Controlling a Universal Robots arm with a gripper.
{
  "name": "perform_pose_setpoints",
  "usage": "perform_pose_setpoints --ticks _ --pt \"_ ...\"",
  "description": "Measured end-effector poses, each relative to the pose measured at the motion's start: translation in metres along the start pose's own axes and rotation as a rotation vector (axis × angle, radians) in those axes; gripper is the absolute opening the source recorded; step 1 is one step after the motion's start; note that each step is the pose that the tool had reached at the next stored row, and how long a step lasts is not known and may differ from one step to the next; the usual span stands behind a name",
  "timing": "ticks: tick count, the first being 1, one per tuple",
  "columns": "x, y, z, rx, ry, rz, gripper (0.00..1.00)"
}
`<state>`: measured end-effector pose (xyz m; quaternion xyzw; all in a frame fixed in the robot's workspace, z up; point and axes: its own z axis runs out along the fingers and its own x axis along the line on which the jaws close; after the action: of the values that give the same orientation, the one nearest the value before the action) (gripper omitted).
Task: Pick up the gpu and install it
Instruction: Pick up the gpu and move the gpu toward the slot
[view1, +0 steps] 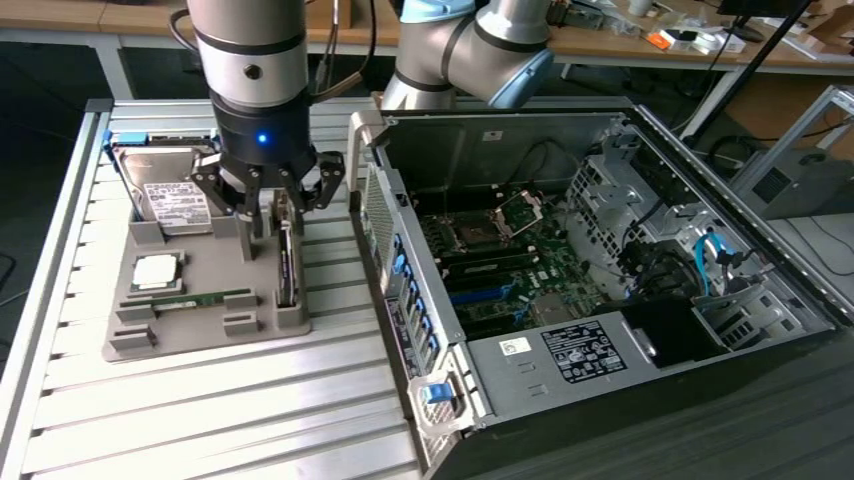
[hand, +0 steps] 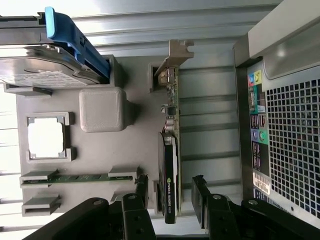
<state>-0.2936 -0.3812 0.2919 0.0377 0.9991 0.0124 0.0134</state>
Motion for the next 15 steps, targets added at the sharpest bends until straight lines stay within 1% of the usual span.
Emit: perform_pose_setpoints --ticks 15 --pt "-0.0001 -0.0002 0.0096 0.0011 0.0 0.0 0.48"
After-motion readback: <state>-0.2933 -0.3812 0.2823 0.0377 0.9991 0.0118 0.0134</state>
